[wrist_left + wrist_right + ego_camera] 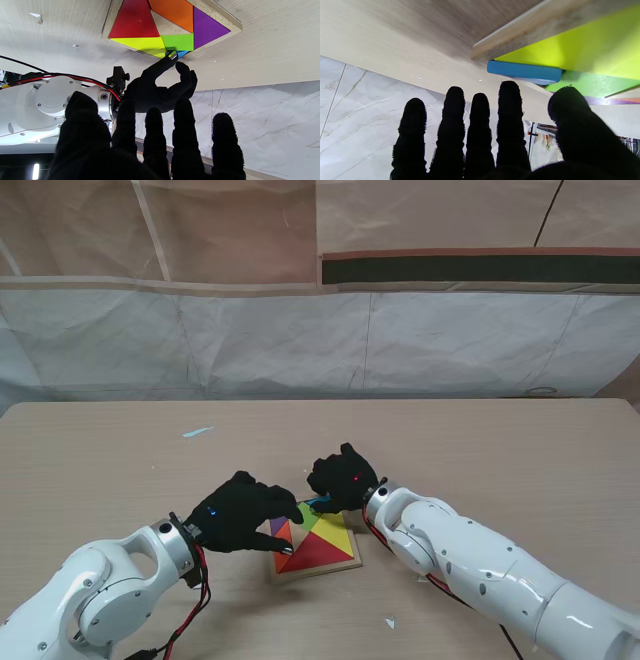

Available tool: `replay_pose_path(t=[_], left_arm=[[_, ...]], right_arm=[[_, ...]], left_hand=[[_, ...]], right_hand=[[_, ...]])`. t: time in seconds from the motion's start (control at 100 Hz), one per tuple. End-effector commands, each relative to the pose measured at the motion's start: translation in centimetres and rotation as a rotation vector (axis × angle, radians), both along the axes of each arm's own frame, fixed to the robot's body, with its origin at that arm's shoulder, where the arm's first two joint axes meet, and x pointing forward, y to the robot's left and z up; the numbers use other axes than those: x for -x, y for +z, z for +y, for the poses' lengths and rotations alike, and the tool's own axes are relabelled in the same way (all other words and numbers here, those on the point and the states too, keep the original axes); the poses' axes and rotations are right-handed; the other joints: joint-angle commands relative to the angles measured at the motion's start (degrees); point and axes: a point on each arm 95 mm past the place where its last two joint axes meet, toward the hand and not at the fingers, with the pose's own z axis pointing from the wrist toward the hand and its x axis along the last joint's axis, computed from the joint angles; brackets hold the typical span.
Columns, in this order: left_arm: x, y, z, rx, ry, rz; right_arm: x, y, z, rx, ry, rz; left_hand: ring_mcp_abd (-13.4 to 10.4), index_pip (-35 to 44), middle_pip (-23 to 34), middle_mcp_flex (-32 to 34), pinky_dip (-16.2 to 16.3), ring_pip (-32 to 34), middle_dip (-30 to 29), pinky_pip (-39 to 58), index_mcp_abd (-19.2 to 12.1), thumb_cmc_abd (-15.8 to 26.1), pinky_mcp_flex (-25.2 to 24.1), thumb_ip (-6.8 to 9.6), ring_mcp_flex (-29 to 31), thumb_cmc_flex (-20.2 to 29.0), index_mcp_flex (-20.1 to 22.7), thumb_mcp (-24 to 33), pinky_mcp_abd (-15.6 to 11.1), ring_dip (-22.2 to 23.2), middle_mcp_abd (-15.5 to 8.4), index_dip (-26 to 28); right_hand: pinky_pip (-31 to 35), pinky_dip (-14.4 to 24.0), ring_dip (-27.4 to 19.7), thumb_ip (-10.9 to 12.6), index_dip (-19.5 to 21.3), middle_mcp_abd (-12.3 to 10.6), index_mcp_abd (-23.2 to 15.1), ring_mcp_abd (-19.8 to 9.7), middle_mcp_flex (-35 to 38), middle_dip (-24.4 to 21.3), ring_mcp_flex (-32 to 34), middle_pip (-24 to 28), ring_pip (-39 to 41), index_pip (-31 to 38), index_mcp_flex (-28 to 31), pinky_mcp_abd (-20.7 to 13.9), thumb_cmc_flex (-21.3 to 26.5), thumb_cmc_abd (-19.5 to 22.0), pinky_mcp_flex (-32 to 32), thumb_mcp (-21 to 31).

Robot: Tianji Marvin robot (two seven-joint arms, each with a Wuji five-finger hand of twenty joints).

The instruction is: Assemble the tangram pieces into a square

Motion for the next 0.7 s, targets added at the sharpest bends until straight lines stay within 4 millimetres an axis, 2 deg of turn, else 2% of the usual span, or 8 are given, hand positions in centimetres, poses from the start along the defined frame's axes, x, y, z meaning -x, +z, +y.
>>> replay_pose_path(t=[0.0, 0.1, 0.17, 0.3, 0.39, 0.49, 0.54, 0.69], left_arm=[[0.2, -0.1, 0.0, -0.007, 0.004, 0.009], [0.2, -0.1, 0.1, -0.008, 0.006, 0.009], [0.2, -0.1, 0.2, -0.010, 0.007, 0.008], [0.2, -0.1, 0.2, -0.009, 0.009, 0.008], [0.2, -0.1, 0.2, -0.007, 0.008, 0.008], [0.2, -0.1, 0.1, -0.005, 0.004, 0.007], [0.2, -0.1, 0.1, -0.006, 0.002, 0.008], [0.2, -0.1, 0.1, -0.007, 0.000, 0.008]], right_arm=[[0.3, 0.2, 0.5, -0.013, 0.010, 0.002], [0.4, 0.6, -0.1, -0.036, -0.005, -0.011], [0.5, 0.9, -0.7, -0.056, -0.008, -0.022], [0.6, 1.1, -1.8, -0.052, 0.033, -0.046], [0.8, 0.8, -2.4, -0.029, 0.059, -0.062], [1.0, 0.2, -2.6, -0.017, 0.074, -0.075], [1.1, -0.1, -2.6, -0.013, 0.078, -0.076], [1.0, -0.5, -2.4, -0.003, 0.075, -0.083]], left_hand=[[-1.1, 0.4, -0.7, 0.6, 0.6, 0.9, 0.0, 1.4, -0.2, 2.1, 0.4, 1.06, 1.1, 3.0, 2.6, -0.2, -0.4, 0.7, -1.0, 0.5], [-1.1, 0.4, -0.7, 0.5, 0.6, 0.9, 0.0, 1.4, -0.3, 2.1, 0.4, 1.05, 1.1, 3.1, 2.6, -0.2, -0.4, 0.8, -1.0, 0.5], [-1.1, 0.4, -0.7, 0.5, 0.6, 0.9, 0.0, 1.4, -0.3, 2.1, 0.4, 1.05, 1.1, 3.1, 2.6, -0.2, -0.4, 0.8, -1.0, 0.5], [-1.1, 0.4, -0.7, 0.5, 0.6, 0.9, 0.0, 1.4, -0.2, 2.0, 0.4, 1.05, 1.1, 3.0, 2.7, -0.2, -0.4, 0.8, -0.9, 0.5], [-1.1, 0.4, -0.7, 0.5, 0.6, 0.9, 0.0, 1.4, -0.3, 2.1, 0.4, 1.05, 1.1, 3.0, 2.6, -0.3, -0.4, 0.8, -0.9, 0.5], [-1.1, 0.4, -0.6, 0.6, 0.6, 0.9, 0.0, 1.4, -0.2, 2.1, 0.4, 1.06, 1.1, 3.0, 2.6, -0.2, -0.4, 0.8, -1.2, 0.5], [-1.2, 0.4, -0.6, 0.6, 0.6, 0.9, 0.0, 1.4, -0.2, 2.0, 0.4, 1.06, 1.1, 3.1, 2.6, -0.2, -0.4, 0.8, -1.0, 0.5], [-1.2, 0.4, -0.6, 0.5, 0.6, 0.9, 0.1, 1.4, -0.3, 2.1, 0.4, 1.04, 1.1, 3.1, 2.6, -0.2, -0.4, 0.8, -0.9, 0.6]], right_hand=[[1.5, 1.6, 0.4, -0.4, -1.1, 0.9, -0.5, 0.8, 1.1, 1.3, 0.9, 0.8, 1.2, 0.6, 1.2, -3.3, 0.7, 0.0, 0.1, 0.2], [1.4, 1.4, 0.2, 0.0, -4.4, 1.3, 0.9, 1.0, 0.8, 0.7, 0.6, -0.2, 1.0, -3.9, 0.5, -3.2, 0.8, 1.8, -0.2, -0.3], [1.4, 1.4, 0.2, -0.2, -6.0, 1.3, 1.0, 0.7, 0.2, 0.4, 0.4, -0.6, 0.8, -6.4, -0.7, -3.3, 2.2, 1.6, -0.3, -0.7], [0.7, 1.0, 0.0, 0.1, -7.8, 0.5, 0.7, -0.2, -2.0, -0.1, -0.7, -1.2, 0.2, -10.0, -5.2, -3.6, 5.0, -1.2, -0.9, -0.9], [0.7, 0.9, 0.1, 0.5, -7.6, -0.2, 0.0, -0.8, -1.8, 0.0, -0.2, -0.3, 0.5, -10.1, -5.0, -3.7, 6.2, -4.7, -0.3, -0.7], [1.0, 0.2, 0.3, -0.1, -7.3, -1.2, -1.6, -1.6, -1.2, -0.2, 0.9, 1.5, 1.1, -7.0, -4.5, -4.0, 7.7, -8.5, 0.7, 0.6], [1.4, -0.6, 0.3, -0.7, -9.1, -1.5, -2.4, -1.8, -1.0, -0.8, 1.3, 2.4, 1.2, -4.1, -4.9, -4.1, 8.5, -10.2, 1.1, 2.1], [2.1, -1.6, 0.5, -4.6, -12.9, -2.6, -6.8, -2.6, 0.0, -1.3, 2.5, 3.9, 1.7, 4.3, -5.2, -4.6, 8.7, -15.3, 2.1, 11.9]])
